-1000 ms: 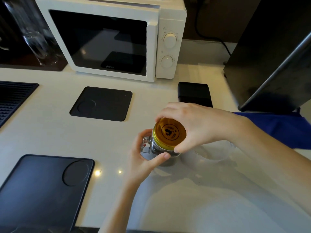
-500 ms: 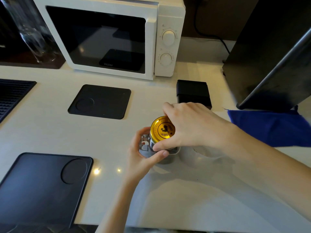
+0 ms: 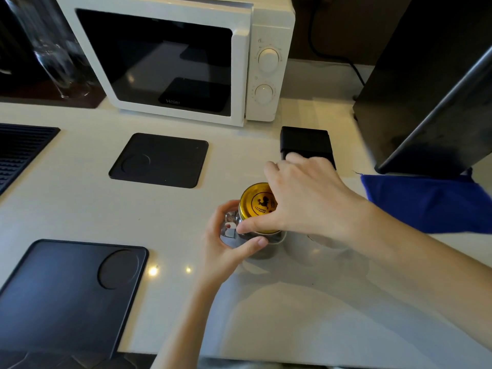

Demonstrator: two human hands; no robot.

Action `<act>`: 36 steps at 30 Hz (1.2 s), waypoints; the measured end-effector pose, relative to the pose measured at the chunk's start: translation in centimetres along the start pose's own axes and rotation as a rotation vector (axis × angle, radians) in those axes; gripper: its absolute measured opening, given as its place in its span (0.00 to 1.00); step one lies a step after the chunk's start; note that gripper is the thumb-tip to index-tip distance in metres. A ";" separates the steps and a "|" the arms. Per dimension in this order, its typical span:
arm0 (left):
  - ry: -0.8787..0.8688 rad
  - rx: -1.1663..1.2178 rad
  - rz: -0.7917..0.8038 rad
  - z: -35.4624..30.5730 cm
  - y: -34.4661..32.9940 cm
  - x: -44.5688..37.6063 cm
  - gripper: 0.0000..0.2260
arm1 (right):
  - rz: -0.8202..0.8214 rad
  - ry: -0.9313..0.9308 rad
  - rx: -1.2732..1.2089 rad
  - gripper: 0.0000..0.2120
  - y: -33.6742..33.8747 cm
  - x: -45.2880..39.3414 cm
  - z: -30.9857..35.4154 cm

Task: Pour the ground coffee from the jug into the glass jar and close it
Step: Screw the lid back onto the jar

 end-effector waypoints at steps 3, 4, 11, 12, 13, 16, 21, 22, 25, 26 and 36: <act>-0.001 -0.001 -0.017 0.1 0.2 0.0 0.29 | 0.167 0.055 -0.152 0.40 -1.5 0.0 -1.0; -0.002 0.001 -0.021 0.2 0.2 0.0 0.30 | 0.255 0.096 -0.264 0.42 -2.1 0.2 -1.0; -0.002 0.017 -0.009 0.1 0.0 -0.1 0.30 | 0.243 0.197 -0.377 0.33 -1.7 0.1 -0.1; -0.001 0.009 -0.011 0.1 0.1 -0.1 0.30 | 0.228 0.155 -0.340 0.32 -1.6 0.0 -0.4; 0.004 0.000 -0.012 0.2 0.1 -0.1 0.30 | 0.205 0.122 -0.290 0.32 -1.5 -0.1 -0.6; 0.010 -0.020 -0.011 0.4 0.1 -0.1 0.30 | 0.146 0.090 -0.219 0.34 -1.2 0.0 -0.8; -0.012 -0.008 -0.020 0.3 0.1 -0.1 0.29 | 0.264 0.062 -0.459 0.31 -2.5 0.2 -1.3; -0.014 -0.001 -0.024 0.3 0.1 -0.1 0.29 | 0.254 0.069 -0.481 0.31 -2.4 0.1 -1.2; -0.013 0.009 -0.028 0.4 0.2 -0.1 0.29 | 0.195 0.107 -0.513 0.31 -1.6 0.0 -1.2; -0.011 0.011 -0.027 0.5 0.2 0.0 0.29 | 0.195 0.119 -0.513 0.32 -1.6 0.0 -1.1; -0.001 0.030 -0.022 0.5 0.0 0.0 0.30 | 0.068 0.057 -0.170 0.33 -0.9 0.2 -0.3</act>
Point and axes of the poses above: each hand's wrist, its own x-axis away from the middle knuckle, its own y-axis out of the back of the hand, z = x × y, the point moved 10 cm from there along -x, towards the middle knuckle, and after that the axes turned 4 degrees about z, right-handed, at the moved point
